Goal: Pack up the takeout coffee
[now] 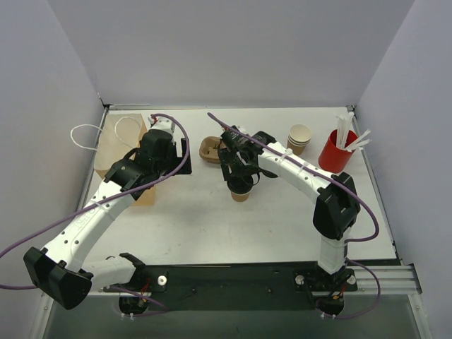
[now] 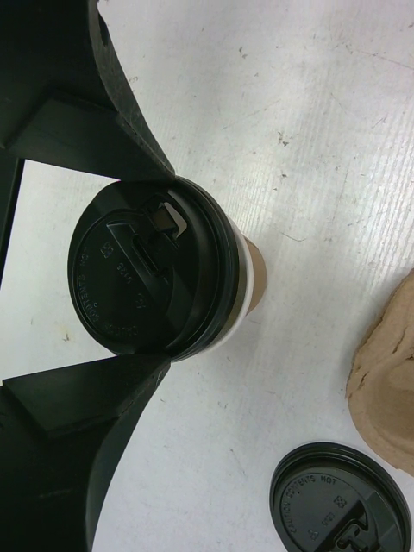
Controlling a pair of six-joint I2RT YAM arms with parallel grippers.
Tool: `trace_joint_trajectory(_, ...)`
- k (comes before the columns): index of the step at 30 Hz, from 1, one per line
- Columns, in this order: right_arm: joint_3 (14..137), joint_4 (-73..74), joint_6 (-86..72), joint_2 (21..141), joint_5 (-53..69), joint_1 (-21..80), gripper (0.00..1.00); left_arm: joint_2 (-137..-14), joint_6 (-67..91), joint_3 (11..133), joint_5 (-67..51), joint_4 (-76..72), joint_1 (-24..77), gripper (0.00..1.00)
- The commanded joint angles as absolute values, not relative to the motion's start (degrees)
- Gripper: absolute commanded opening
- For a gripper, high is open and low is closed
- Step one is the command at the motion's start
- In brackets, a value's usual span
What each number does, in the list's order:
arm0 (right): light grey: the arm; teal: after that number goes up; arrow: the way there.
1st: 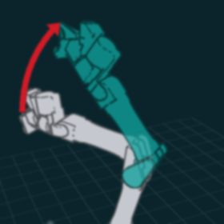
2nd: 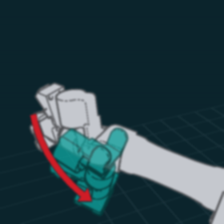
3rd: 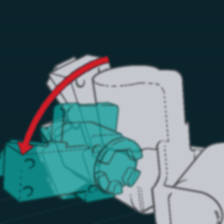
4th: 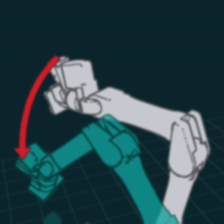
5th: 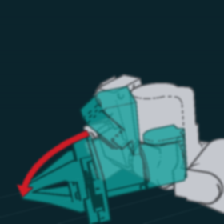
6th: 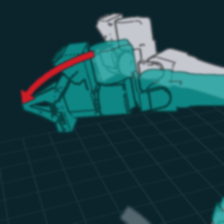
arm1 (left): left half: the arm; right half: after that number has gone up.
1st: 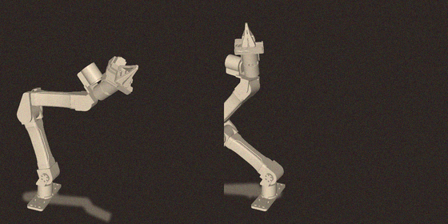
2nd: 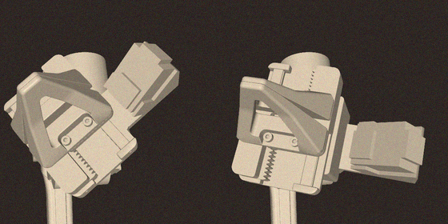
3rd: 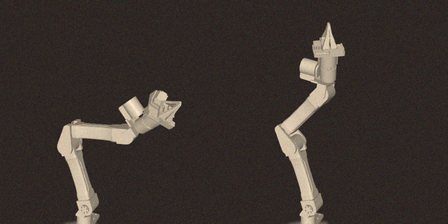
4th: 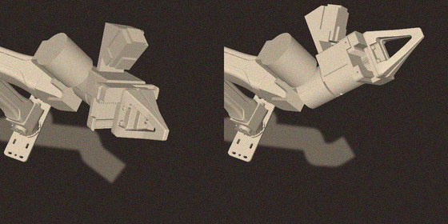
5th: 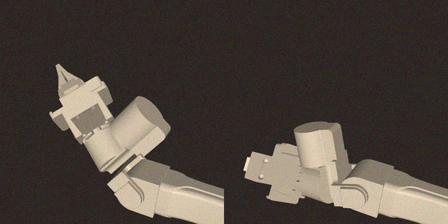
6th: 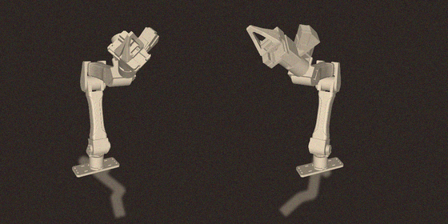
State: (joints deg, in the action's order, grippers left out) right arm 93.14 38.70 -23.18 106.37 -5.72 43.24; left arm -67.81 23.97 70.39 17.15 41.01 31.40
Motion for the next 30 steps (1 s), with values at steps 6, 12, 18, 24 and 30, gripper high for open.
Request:
trace_joint_trajectory(6, 92.37, 41.04, -24.00, 104.85, -8.35, 43.95, 0.67, -66.88, 24.35, 70.31, 16.35, 39.29, 31.11, 0.97)
trace_joint_trajectory(12, 92.37, 40.96, -23.99, 105.91, -8.53, 44.03, 0.67, -67.06, 24.26, 70.31, 16.35, 39.20, 31.11, 0.97)
trace_joint_trajectory(18, 91.85, 40.35, -24.08, 106.70, -8.61, 43.95, 0.67, -67.06, 24.34, 70.14, 16.35, 39.20, 31.11, 0.97)
trace_joint_trajectory(24, 90.53, 38.76, -24.43, 107.14, -8.09, 43.95, 0.68, -67.15, 24.35, 70.05, 16.44, 39.11, 31.03, 0.98)
trace_joint_trajectory(30, 89.56, 37.71, -24.87, 107.23, -8.17, 43.95, 0.69, -67.24, 24.34, 69.96, 16.26, 39.11, 31.03, 0.97)
